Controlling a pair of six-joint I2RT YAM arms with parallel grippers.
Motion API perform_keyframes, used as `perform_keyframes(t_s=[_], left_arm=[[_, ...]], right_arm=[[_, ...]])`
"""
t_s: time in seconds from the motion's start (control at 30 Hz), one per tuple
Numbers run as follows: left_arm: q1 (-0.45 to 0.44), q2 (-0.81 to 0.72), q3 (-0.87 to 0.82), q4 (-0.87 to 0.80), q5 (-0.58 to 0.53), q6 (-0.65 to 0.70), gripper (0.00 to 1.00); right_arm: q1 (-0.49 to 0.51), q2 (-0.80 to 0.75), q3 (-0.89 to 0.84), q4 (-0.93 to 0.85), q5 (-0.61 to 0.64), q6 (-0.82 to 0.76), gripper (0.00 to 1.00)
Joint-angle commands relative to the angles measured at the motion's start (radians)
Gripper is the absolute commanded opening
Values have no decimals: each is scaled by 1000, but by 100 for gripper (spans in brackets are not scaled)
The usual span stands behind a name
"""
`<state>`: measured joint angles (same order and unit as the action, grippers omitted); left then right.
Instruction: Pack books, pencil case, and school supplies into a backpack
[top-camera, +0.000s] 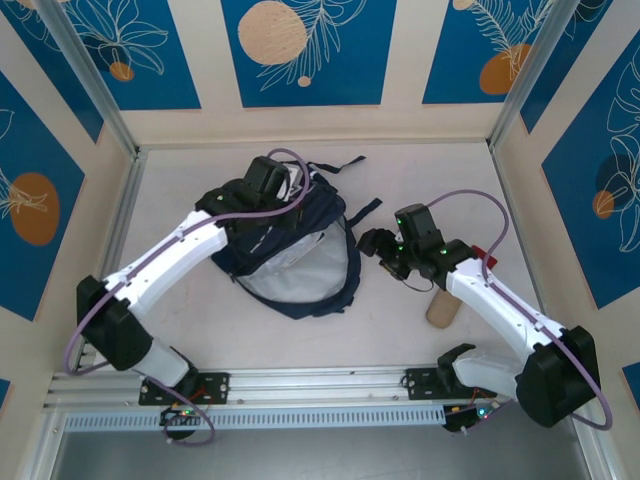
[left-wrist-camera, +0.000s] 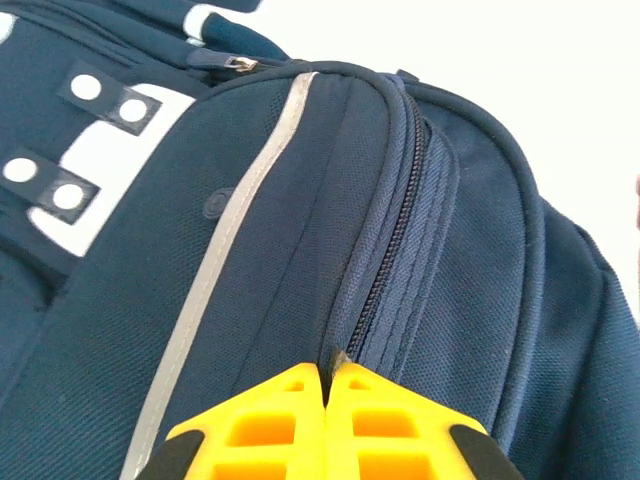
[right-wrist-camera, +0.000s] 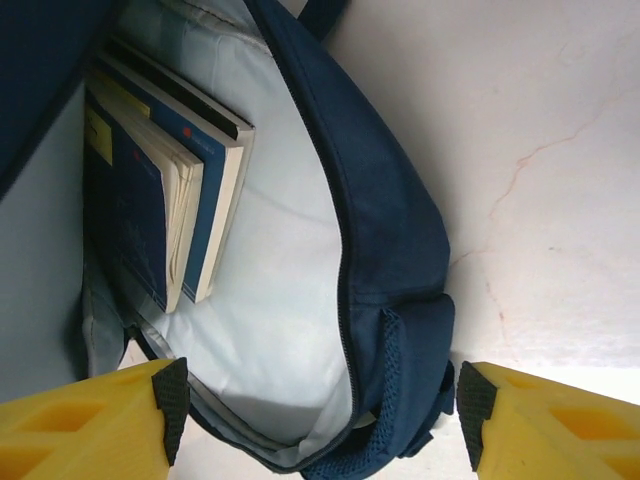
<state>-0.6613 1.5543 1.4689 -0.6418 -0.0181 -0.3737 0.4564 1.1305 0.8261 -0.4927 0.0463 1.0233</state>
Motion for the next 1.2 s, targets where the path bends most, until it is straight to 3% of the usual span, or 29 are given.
perform_keyframes(t_s=[0.0, 0.2, 0.33, 0.57, 0.67, 0.8, 0.97, 1.17], left_arm=[[15, 109, 118, 135, 92, -77, 0], [12, 337, 330, 183, 200, -181, 0], [12, 444, 413, 204, 205, -277, 1], [18, 430, 410, 129, 166, -321, 56], [32, 326, 291, 104, 118, -317, 69], [57, 150, 58, 104, 77, -331, 77], [68, -69, -255, 82, 22, -392, 79], [31, -223, -573, 221, 50, -534, 74]], right_arm=[[-14, -8, 19, -55, 17, -44, 73], [-27, -28, 25, -83, 27, -39, 73], [-28, -56, 11, -96, 41, -55, 73], [22, -80, 2, -115, 103, -160, 72], [75, -72, 2, -113, 141, -206, 71], [162, -32, 14, -102, 171, -229, 70], [258, 39, 35, -86, 220, -195, 71], [255, 119, 68, -73, 208, -157, 77]])
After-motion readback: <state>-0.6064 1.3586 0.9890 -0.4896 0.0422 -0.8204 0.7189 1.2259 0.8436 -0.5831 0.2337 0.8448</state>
